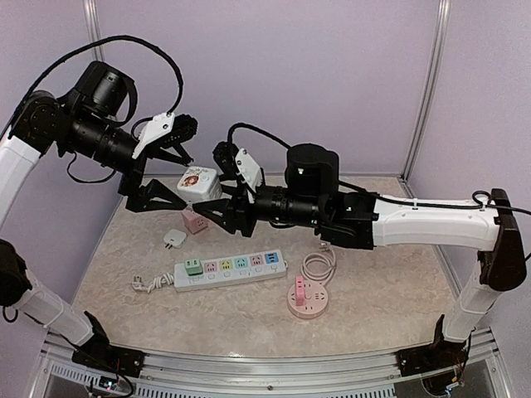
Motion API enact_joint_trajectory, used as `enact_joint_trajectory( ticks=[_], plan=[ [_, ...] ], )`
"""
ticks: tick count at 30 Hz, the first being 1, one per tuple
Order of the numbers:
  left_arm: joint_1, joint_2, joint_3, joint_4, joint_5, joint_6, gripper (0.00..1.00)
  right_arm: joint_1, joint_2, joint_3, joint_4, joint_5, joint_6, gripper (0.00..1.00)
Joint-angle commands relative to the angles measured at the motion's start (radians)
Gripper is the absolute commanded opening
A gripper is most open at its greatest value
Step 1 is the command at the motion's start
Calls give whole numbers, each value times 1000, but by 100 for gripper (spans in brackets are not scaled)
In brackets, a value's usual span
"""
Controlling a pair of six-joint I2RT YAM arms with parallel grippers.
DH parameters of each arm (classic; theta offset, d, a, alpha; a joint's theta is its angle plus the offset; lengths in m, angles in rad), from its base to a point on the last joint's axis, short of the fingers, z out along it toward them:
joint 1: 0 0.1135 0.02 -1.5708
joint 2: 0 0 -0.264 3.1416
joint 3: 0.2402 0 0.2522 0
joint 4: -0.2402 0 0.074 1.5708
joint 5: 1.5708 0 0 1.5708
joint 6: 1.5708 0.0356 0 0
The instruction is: Insert the plug
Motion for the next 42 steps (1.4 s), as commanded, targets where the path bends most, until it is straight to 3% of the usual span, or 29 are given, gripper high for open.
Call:
enact_joint_trajectory(
  ticks=[1, 4, 8, 14, 27, 29, 35, 37, 38, 39, 40, 42],
  plan=[
    [81, -48, 30, 130, -30, -321, 99, 41, -30, -95, 298, 457, 140, 0],
    [109, -56, 16, 215, -43, -476, 99, 78, 4, -102, 404, 757, 180, 0],
    [97, -57, -47, 271, -31, -571, 99, 120, 74, -25, 443, 891, 127, 0],
    [59, -28, -82, 346, -134, -572, 99, 136, 133, 57, 395, 892, 104, 0],
    [65, 52, -98, 374, -93, -515, 86, 140, 183, 159, 265, 846, 34, 0],
    [68, 60, -101, 374, -94, -513, 78, 140, 187, 161, 261, 838, 29, 0],
    [84, 64, -130, 355, -78, -505, 29, 140, 172, 140, 271, 853, 24, 0],
    [86, 61, -138, 341, -68, -498, 8, 137, 165, 132, 266, 854, 23, 0],
    [87, 61, -142, 339, -67, -496, 1, 135, 161, 130, 261, 853, 25, 0],
    [86, 58, -144, 340, -67, -494, 0, 131, 158, 129, 248, 841, 29, 0],
    [87, 56, -149, 340, -68, -490, 0, 125, 153, 131, 219, 819, 40, 6],
    [88, 53, -155, 342, -69, -478, 0, 108, 135, 127, 153, 746, 73, 46]
  ],
)
